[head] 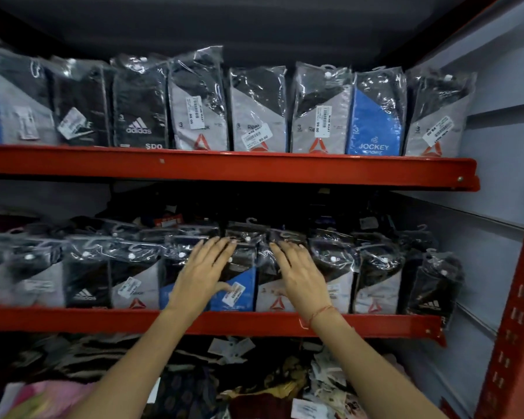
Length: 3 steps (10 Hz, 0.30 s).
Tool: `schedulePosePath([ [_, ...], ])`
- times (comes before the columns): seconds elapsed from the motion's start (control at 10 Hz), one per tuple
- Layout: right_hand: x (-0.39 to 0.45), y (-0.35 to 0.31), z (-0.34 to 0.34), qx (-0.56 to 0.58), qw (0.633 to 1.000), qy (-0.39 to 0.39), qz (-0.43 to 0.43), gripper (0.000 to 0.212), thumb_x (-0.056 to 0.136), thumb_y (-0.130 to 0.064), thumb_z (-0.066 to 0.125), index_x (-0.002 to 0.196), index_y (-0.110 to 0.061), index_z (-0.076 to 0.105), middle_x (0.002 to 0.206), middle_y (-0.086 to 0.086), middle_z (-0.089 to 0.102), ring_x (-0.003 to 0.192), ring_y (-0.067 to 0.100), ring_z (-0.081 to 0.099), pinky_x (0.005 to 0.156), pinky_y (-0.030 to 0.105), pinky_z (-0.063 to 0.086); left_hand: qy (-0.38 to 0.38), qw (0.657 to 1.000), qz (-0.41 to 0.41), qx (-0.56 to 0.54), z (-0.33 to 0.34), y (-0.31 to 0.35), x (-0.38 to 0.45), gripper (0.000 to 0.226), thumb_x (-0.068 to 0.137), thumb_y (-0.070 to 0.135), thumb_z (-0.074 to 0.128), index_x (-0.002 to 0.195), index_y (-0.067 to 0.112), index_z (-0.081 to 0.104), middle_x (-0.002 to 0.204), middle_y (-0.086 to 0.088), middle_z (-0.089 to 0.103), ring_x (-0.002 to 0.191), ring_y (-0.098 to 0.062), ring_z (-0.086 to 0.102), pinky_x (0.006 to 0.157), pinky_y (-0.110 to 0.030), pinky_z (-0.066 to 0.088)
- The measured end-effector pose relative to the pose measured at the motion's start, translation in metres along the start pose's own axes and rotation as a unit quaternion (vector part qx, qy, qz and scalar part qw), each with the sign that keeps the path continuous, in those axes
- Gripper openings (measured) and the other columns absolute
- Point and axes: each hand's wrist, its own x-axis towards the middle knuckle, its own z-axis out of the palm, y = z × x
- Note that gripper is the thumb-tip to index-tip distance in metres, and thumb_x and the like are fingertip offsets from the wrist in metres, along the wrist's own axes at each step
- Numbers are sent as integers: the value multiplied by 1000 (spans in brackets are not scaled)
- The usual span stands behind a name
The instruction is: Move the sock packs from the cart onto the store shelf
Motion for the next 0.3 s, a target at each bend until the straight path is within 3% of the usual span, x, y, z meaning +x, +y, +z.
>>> schedulePosePath([
  [0.1, 5, -1, -1, -36, 999, -21, 25, 108, 39, -41, 92, 133, -9, 49, 122, 10, 63, 112, 28, 60, 102, 42, 48, -7, 1000, 3, 20, 6, 0, 5, 117, 43, 59, 82, 138, 9, 34, 132, -10, 59, 125, -29, 53, 111, -45, 28],
  [0.2, 6, -6, -4, -46, 998, -44, 29, 113, 42, -45, 90, 138, -10, 43, 130, 11, 59, 123, 30, 54, 109, 45, 39, -2, 1000, 6, 30, 6, 2, 3, 116, 45, 59, 81, 140, 8, 37, 138, -10, 54, 130, -28, 48, 113, -47, 28],
  [0.3, 5, -10, -11, -82, 995, -62, 20, 110, 67, -52, 76, 149, -9, 16, 155, 14, 25, 145, 31, 19, 120, 48, 7, -11, 999, -7, 51, 2, 2, 2, 113, 56, 66, 72, 145, 9, 31, 149, -9, 40, 140, -26, 33, 114, -45, 25],
])
